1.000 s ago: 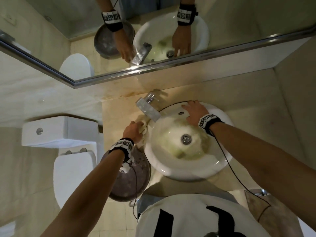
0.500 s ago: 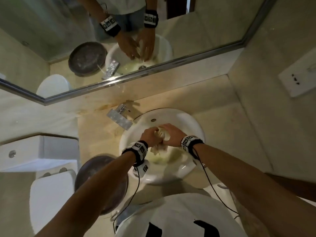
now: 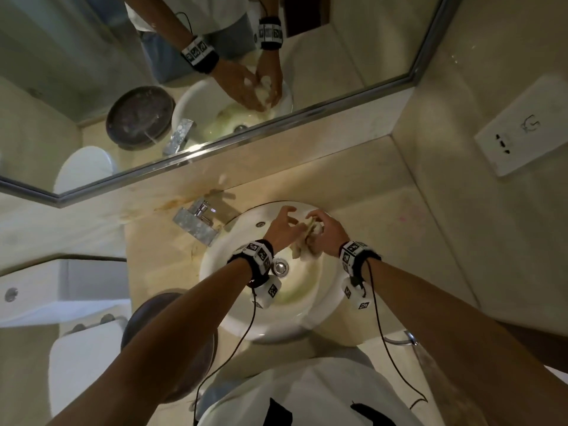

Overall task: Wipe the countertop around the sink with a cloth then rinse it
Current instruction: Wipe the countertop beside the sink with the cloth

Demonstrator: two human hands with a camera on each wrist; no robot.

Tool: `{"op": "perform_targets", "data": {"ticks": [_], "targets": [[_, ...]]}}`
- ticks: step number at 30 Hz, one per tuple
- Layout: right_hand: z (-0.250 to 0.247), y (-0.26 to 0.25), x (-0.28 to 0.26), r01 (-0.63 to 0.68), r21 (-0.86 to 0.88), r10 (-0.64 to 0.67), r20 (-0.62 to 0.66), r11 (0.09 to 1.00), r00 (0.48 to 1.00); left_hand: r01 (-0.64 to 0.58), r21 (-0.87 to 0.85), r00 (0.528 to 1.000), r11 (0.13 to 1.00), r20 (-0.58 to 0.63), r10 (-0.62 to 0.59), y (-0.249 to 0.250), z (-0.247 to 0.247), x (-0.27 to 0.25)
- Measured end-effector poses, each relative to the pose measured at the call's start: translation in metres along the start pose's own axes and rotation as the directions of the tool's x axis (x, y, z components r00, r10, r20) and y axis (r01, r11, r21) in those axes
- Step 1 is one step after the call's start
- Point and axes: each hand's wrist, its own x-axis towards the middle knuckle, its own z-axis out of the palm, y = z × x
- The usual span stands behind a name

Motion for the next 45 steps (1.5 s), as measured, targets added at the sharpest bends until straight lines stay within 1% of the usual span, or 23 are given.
{"op": "perform_targets", "data": {"ticks": [2, 3, 5, 7, 10, 12, 13, 15, 16, 18, 19, 22, 25, 27, 28, 30, 33, 34, 37, 39, 43, 45], "targets": [[-0.008, 0.002, 0.006, -0.042, 0.053, 0.046, -0.081, 0.998, 0.996, 0.004, -0.061, 1.0, 0.998, 0.001, -0.003, -0.004, -0.008, 0.004], [-0.012, 0.002, 0.011, -0.05, 0.062, 0.057, -0.126, 0.997, 0.99, -0.003, -0.036, 1.0, 0.999, -0.003, 0.003, -0.006, -0.013, 0.006], [-0.023, 0.004, 0.025, -0.074, 0.07, 0.088, -0.213, 0.995, 0.973, -0.019, 0.103, 1.0, 0.994, -0.007, 0.02, -0.013, -0.026, 0.009], [-0.039, 0.002, 0.043, -0.079, 0.109, 0.111, -0.32, 0.991, 0.941, -0.033, 0.275, 0.998, 0.961, -0.033, 0.044, -0.027, -0.039, 0.013], [-0.067, -0.006, 0.075, -0.093, 0.159, 0.16, -0.485, 0.983, 0.86, -0.038, 0.505, 0.991, 0.862, -0.09, 0.096, -0.05, -0.058, 0.011], [-0.088, -0.01, 0.095, -0.137, 0.147, 0.197, -0.564, 0.98, 0.802, -0.012, 0.636, 0.982, 0.772, -0.139, 0.129, -0.061, -0.07, 0.006], [-0.098, -0.011, 0.102, -0.168, 0.126, 0.21, -0.59, 0.978, 0.78, 0.006, 0.674, 0.976, 0.738, -0.163, 0.142, -0.064, -0.075, 0.004], [-0.113, -0.012, 0.117, -0.227, 0.063, 0.218, -0.607, 0.972, 0.764, 0.02, 0.722, 0.973, 0.692, -0.173, 0.153, -0.069, -0.081, 0.002], [-0.116, -0.01, 0.124, -0.257, 0.016, 0.216, -0.59, 0.966, 0.778, 0.012, 0.744, 0.976, 0.668, -0.154, 0.154, -0.071, -0.082, 0.002], [-0.115, -0.006, 0.136, -0.304, -0.104, 0.209, -0.521, 0.947, 0.828, -0.006, 0.784, 0.985, 0.621, -0.103, 0.139, -0.075, -0.08, 0.004], [-0.112, -0.003, 0.142, -0.307, -0.166, 0.193, -0.487, 0.937, 0.852, 0.003, 0.785, 0.989, 0.619, -0.093, 0.112, -0.077, -0.078, 0.005], [-0.098, 0.002, 0.156, -0.246, -0.305, 0.103, -0.418, 0.92, 0.903, 0.051, 0.77, 0.996, 0.636, -0.082, 0.019, -0.079, -0.074, 0.008], [-0.08, -0.004, 0.165, -0.161, -0.455, 0.037, -0.27, 0.876, 0.962, 0.049, 0.787, 0.998, 0.615, -0.061, -0.001, -0.083, -0.076, 0.011], [-0.062, -0.01, 0.17, -0.111, -0.49, 0.03, -0.17, 0.865, 0.985, 0.031, 0.792, 0.999, 0.61, -0.039, -0.001, -0.087, -0.081, 0.013], [-0.052, -0.012, 0.17, -0.094, -0.483, 0.03, -0.14, 0.871, 0.99, 0.023, 0.796, 1.0, 0.605, -0.023, -0.007, -0.089, -0.083, 0.014], [-0.034, -0.016, 0.168, -0.073, -0.472, 0.01, -0.135, 0.879, 0.991, 0.003, 0.805, 1.0, 0.593, 0.014, -0.025, -0.089, -0.087, 0.014], [-0.02, -0.023, 0.164, -0.028, -0.545, -0.046, -0.122, 0.838, 0.991, -0.026, 0.813, 0.998, 0.582, 0.057, -0.034, -0.085, -0.091, 0.015], [-0.017, -0.027, 0.162, -0.002, -0.562, -0.06, -0.092, 0.827, 0.994, -0.033, 0.818, 0.997, 0.574, 0.066, -0.037, -0.083, -0.091, 0.017], [-0.002, -0.034, 0.152, 0.143, -0.571, -0.131, 0.062, 0.808, 0.989, -0.045, 0.84, 0.994, 0.54, 0.09, -0.056, -0.075, -0.095, 0.019], [0.007, -0.037, 0.143, 0.202, -0.594, -0.175, 0.104, 0.779, 0.979, -0.054, 0.853, 0.992, 0.52, 0.107, -0.072, -0.071, -0.098, 0.021], [0.0, -0.04, 0.132, 0.206, -0.565, -0.199, 0.074, 0.799, 0.977, -0.04, 0.866, 0.988, 0.499, 0.108, -0.108, -0.063, -0.104, 0.024], [-0.013, -0.038, 0.124, 0.199, -0.563, -0.235, 0.009, 0.802, 0.972, -0.026, 0.873, 0.985, 0.487, 0.106, -0.137, -0.06, -0.104, 0.026]]}}
